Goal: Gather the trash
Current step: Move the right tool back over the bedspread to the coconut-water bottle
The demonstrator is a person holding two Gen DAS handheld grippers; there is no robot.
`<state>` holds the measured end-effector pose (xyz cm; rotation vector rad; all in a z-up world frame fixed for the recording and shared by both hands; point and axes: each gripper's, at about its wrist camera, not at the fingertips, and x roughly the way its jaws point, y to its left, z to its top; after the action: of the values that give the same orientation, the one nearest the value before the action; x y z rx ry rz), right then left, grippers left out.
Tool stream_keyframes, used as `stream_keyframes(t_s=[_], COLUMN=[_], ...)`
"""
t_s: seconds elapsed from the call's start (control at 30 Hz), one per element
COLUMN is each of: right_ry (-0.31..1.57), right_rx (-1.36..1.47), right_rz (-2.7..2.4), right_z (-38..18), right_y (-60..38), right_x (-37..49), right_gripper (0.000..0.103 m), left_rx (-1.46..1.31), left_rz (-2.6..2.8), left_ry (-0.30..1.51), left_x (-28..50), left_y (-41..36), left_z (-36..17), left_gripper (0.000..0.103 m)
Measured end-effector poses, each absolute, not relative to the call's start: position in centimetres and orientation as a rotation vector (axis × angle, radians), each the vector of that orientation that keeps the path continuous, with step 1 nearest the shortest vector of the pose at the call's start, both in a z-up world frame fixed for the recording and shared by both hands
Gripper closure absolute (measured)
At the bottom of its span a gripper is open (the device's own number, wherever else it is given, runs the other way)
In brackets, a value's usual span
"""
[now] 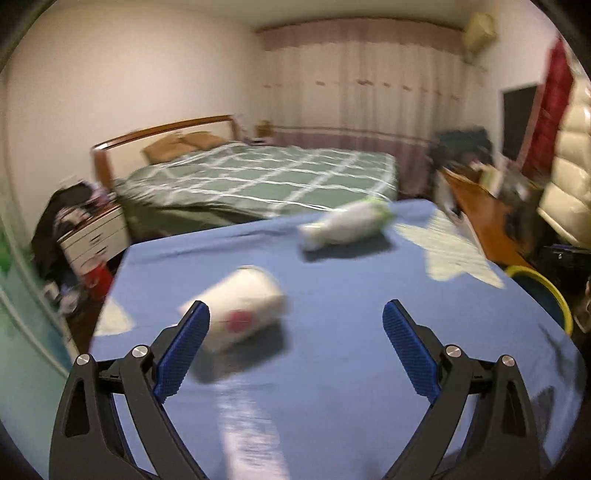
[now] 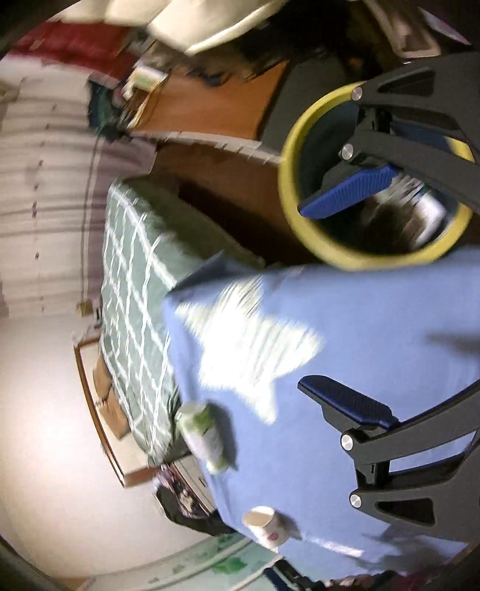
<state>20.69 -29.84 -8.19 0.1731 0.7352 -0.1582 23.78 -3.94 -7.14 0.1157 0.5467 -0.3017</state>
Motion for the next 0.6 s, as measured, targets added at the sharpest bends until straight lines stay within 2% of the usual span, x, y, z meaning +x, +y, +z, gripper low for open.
stream_keyframes(t_s=[0.23,0.4,0.6], right_ry=[0.751,0.804,0.863], right_rx=[0.183,0.147,0.114], right_rz=[-0.059,-0.108,-0.154], right_z=[-7.3,-8.6,-10.9], right_y=[-25.6,-23.8,-23.5], right_x=[32.2,40.3,45.7], right_gripper=[0.021,0.021,0.021], left_rx=[0.065,0.019,0.001], left_rz=[-0.232,-0.227,-0.205], left_ry=[0.525,0.537,0.548], left_x=[24.8,25.3,25.2], left_y=[0.5,0.7,0.6], left_z=[-7.6,-7.8,-8.0], left_gripper=[0.009,0.007,0.007])
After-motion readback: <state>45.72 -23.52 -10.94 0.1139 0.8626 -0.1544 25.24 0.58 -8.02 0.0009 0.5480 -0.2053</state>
